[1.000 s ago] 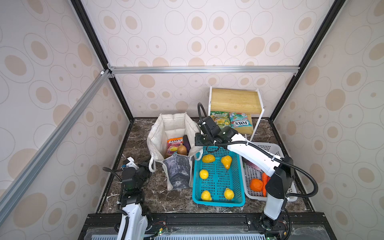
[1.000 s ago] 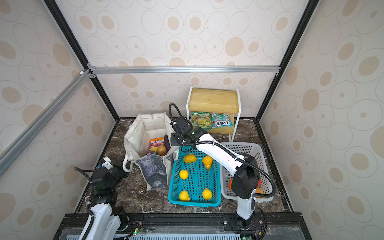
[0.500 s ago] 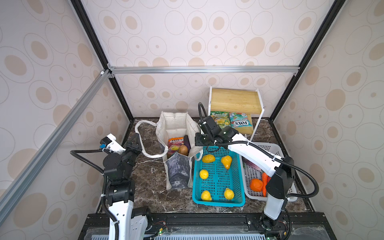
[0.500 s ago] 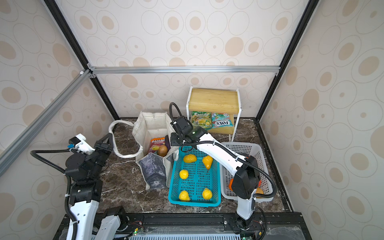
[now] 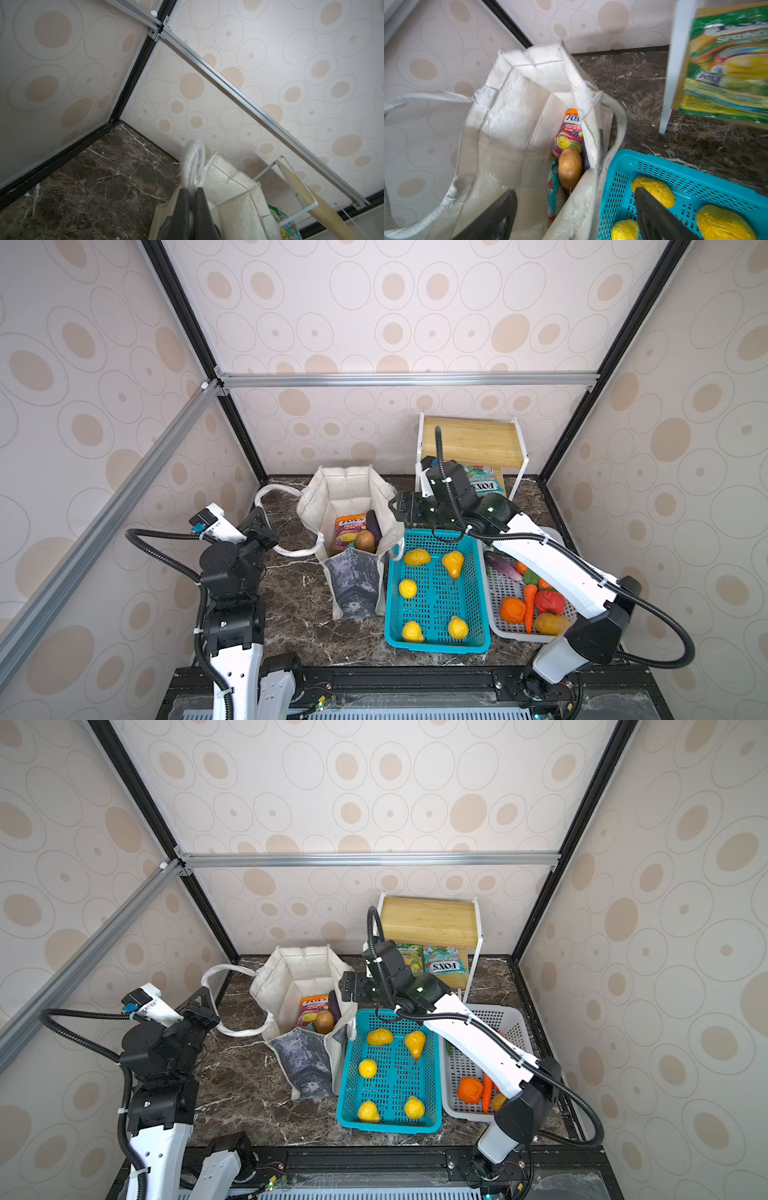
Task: Place the food into the grocery bag and tie it
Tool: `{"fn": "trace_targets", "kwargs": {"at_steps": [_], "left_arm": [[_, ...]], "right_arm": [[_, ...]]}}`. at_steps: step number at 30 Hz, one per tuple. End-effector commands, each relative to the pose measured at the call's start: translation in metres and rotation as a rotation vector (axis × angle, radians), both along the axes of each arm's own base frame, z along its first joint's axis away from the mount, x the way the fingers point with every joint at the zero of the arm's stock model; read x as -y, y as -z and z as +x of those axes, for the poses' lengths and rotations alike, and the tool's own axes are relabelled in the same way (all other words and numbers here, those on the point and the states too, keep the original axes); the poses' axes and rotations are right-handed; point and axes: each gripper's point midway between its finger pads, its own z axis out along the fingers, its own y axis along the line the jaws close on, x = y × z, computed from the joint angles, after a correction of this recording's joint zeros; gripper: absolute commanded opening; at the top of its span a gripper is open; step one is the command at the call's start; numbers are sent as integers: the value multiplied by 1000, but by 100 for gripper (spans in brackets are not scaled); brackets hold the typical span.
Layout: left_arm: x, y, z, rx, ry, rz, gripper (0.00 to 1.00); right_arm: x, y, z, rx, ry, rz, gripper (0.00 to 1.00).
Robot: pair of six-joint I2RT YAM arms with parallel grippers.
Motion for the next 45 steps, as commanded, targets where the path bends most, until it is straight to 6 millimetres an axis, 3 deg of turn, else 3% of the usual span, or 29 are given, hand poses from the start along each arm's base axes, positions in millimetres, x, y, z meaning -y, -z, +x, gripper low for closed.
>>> {"fn": "trace_targets", "kwargs": {"at_steps": [1, 3, 5, 10, 16, 22, 25, 30, 37, 45], "left_arm": [[-11, -16, -9, 20, -75, 107, 0], [-15, -17, -11, 12, -99, 140, 0], [-18, -14, -12, 2, -116, 164, 0], [-25, 8, -6, -54, -143, 212, 0], [-33, 29, -7, -93, -184, 249, 0], [-43, 37, -9, -114, -243, 261, 0], [-44, 42, -9, -115, -251, 253, 0], [-47, 49, -9, -130, -262, 263, 0], [-46, 59, -10, -141, -256, 261, 0], [-45, 61, -10, -142, -251, 260, 0]], "right_arm": [[46, 48, 14, -83, 221, -12, 87], [56, 71, 16, -127, 261, -19, 83], [48, 90, 17, -172, 228, -20, 78], [-6, 126, 20, -305, 79, 56, 65], [-51, 138, 17, -318, 3, 100, 65], [-80, 147, 16, -331, -28, 172, 62], [-87, 157, 14, -362, -23, 168, 61], [-77, 179, 14, -399, 50, 175, 56], [-81, 188, 4, -456, 21, 229, 53], [-89, 182, -1, -500, -15, 325, 10]]}}
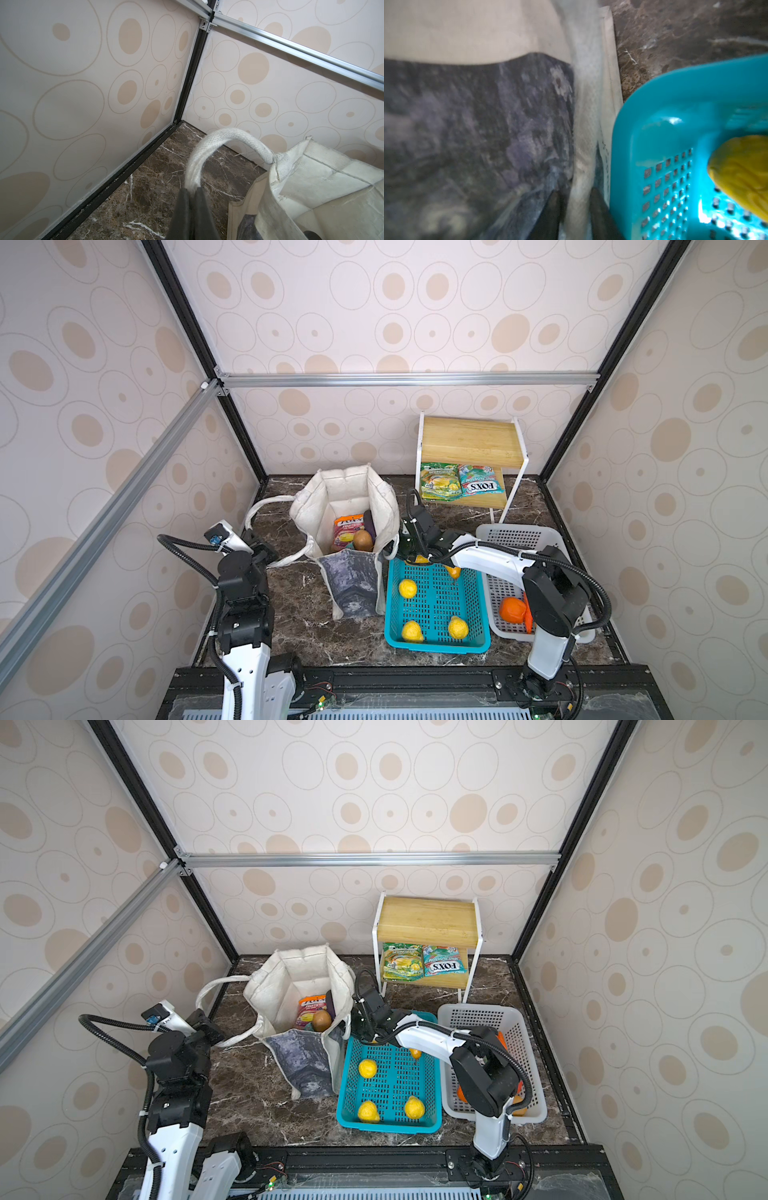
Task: Place the food into the grocery bag and tie it
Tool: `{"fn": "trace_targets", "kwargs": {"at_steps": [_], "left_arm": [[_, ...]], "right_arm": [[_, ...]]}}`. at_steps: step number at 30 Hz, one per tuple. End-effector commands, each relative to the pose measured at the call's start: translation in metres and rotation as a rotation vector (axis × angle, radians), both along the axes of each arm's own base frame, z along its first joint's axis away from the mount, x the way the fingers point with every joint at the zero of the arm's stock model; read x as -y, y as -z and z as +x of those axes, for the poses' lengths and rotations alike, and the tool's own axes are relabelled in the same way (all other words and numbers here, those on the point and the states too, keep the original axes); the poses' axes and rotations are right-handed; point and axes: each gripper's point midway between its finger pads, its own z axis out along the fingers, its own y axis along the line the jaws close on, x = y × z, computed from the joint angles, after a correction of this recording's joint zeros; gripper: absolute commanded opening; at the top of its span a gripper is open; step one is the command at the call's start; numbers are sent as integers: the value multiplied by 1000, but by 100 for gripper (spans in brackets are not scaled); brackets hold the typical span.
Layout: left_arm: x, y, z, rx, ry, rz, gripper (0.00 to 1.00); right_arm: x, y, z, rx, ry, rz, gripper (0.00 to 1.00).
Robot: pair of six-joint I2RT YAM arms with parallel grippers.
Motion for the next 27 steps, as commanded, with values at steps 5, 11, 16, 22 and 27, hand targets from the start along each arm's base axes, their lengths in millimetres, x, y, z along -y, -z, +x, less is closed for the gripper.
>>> {"fn": "trace_targets", "kwargs": {"at_steps": [5, 11, 16, 22, 27], "left_arm": [[-5, -14, -5, 35, -28, 40, 0], [5, -59, -10, 80, 23, 44, 0], [19, -102, -13, 151, 96, 51, 0], [24, -118, -6, 196, 130, 11, 0], [21, -130, 1, 206, 123, 10, 0]], "right_arm": [[17, -18, -1, 17, 52, 24, 1], [68, -52, 5, 162, 152, -169, 0], [109, -82, 5, 281, 206, -338, 0], [105, -90, 7, 339, 94, -427, 2], [66, -60, 7, 243, -17, -336, 4]]}}
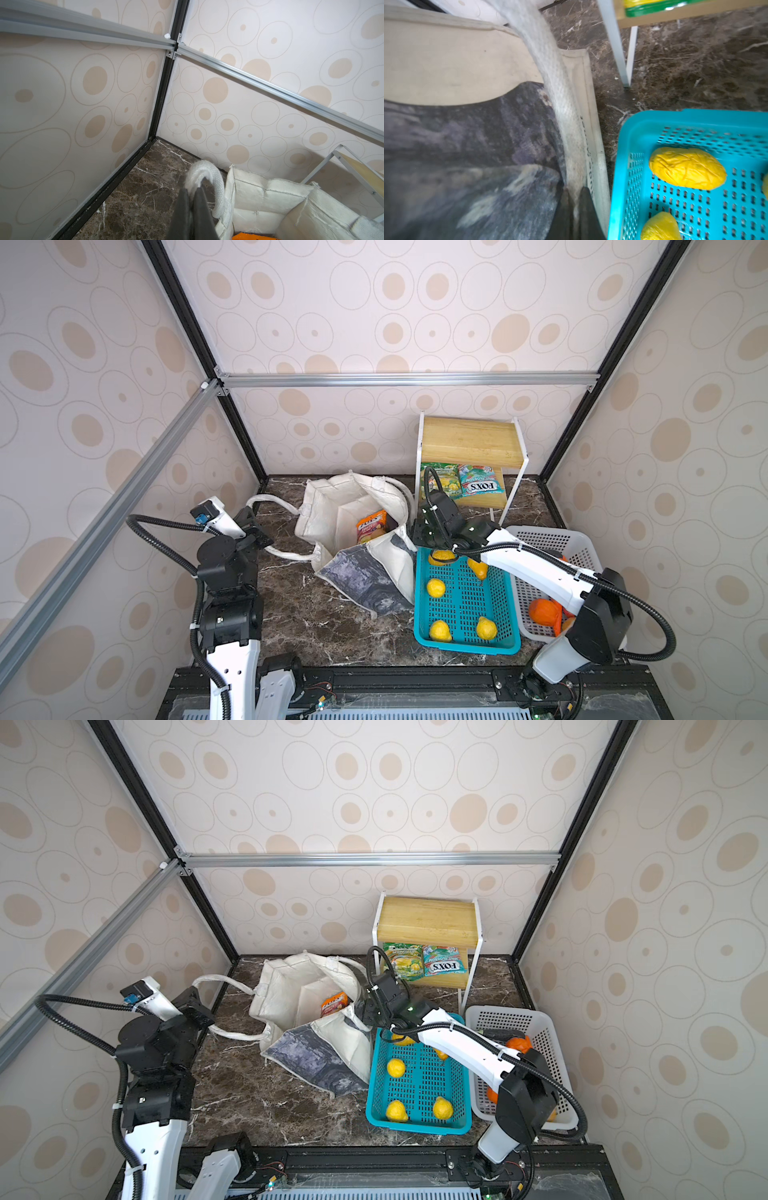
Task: Place the food into the grocery bag and tie it
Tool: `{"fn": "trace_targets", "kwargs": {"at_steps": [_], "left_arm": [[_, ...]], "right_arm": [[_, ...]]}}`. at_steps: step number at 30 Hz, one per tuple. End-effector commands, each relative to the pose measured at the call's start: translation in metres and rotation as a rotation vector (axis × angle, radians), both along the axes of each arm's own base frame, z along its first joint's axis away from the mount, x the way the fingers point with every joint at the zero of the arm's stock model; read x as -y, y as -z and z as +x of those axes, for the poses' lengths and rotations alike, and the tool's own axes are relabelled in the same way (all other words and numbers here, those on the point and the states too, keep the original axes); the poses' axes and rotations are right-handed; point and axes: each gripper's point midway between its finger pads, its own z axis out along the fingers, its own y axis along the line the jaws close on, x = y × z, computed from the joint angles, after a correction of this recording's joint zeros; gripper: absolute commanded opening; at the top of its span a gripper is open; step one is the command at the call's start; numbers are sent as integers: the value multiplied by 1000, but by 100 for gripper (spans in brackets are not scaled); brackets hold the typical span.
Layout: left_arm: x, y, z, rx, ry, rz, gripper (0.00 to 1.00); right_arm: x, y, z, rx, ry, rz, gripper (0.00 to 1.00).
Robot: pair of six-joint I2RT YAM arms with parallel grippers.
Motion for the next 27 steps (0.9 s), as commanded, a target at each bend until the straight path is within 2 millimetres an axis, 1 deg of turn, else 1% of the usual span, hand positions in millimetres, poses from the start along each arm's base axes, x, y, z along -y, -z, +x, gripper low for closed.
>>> {"fn": "trace_targets", "kwargs": {"at_steps": [1, 4, 6, 8, 11, 12, 14, 15, 18, 21, 23, 27], "left_arm": [[-1, -49, -8, 134, -12, 9, 0], [-1, -51, -6, 135, -9, 9, 0], [0, -53, -5, 137, -6, 11, 0], [0, -53, -5, 136, -3, 9, 0], [0, -55, -5, 138, -2, 11, 0], [1, -55, -6, 139, -1, 13, 0], [0, -55, -7, 134, -4, 21, 0], [0, -55, -8, 132, -9, 27, 0], [-2, -55, -9, 130, -21, 33, 0], [-2, -57, -10, 134, -20, 32, 0], [-1, -59, -10, 138, -15, 32, 0], [0, -64, -11, 144, -10, 36, 0]], "right_arm": [[-20, 10, 6, -35, -52, 44, 7], [-30, 23, 5, -93, -48, 80, 18], [-34, 25, 3, -106, -54, 104, 21], [-32, 26, 2, -108, -43, 105, 21], [-19, 24, 2, -92, -10, 77, 14], [-12, 22, 1, -87, 8, 59, 13], [2, 19, 1, -70, 40, 32, 16], [7, 17, 1, -60, 55, 28, 14], [15, 14, 1, -49, 66, 42, 13], [20, 5, 0, -35, 68, 21, 8], [27, -4, 0, -12, 75, -10, 7], [51, -35, -1, 89, 99, -168, 8]]}}
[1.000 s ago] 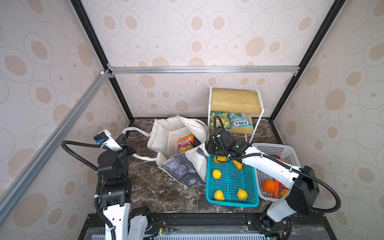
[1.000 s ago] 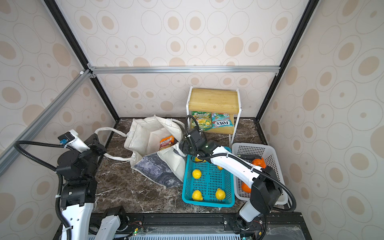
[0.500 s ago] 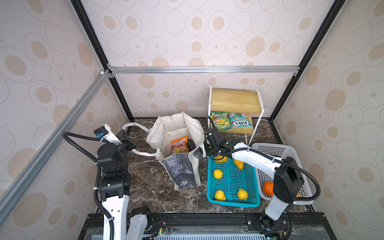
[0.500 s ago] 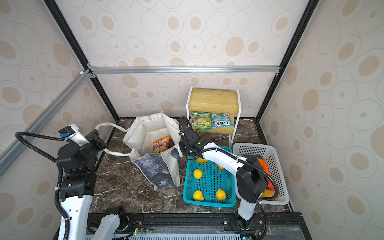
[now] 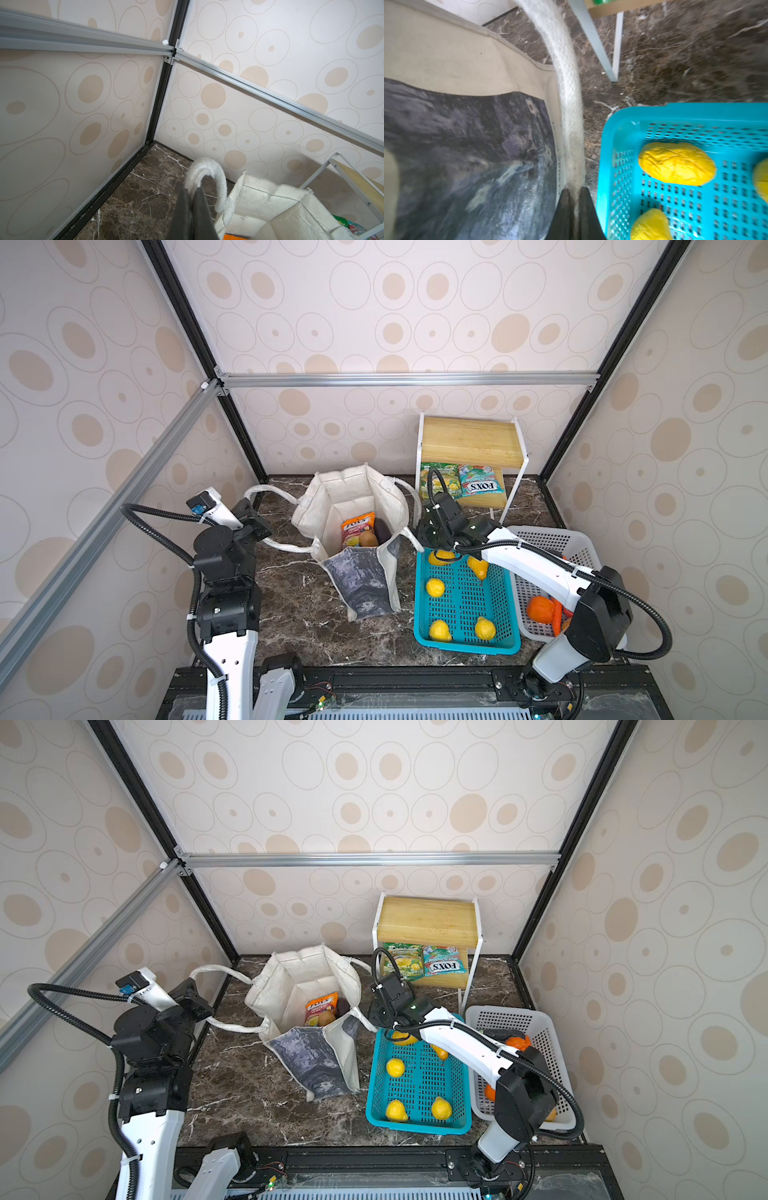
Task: Place the food into the grocery bag and tie it
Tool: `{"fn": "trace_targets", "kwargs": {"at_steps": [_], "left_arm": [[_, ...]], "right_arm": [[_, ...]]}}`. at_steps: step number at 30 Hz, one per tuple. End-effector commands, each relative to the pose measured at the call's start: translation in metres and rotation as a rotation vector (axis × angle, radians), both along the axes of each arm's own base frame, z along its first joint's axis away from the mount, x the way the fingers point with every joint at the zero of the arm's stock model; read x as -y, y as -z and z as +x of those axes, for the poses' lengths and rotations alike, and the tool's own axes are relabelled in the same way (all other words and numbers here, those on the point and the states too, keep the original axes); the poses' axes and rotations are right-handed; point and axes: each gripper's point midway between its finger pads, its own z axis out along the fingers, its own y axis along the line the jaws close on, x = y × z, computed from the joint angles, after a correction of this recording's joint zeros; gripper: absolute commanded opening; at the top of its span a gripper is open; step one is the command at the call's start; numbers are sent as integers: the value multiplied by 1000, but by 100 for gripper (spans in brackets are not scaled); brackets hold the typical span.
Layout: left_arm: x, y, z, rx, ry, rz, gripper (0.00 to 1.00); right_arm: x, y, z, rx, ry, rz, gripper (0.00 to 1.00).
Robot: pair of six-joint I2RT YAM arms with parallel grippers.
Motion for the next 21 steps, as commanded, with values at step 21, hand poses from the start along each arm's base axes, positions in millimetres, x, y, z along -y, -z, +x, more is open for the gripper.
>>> {"fn": "trace_targets", "kwargs": {"at_steps": [21], "left_arm": [[110, -62, 24, 151, 592, -96, 0]], "right_arm": [[-89, -176, -40, 565, -556, 94, 9]]}}
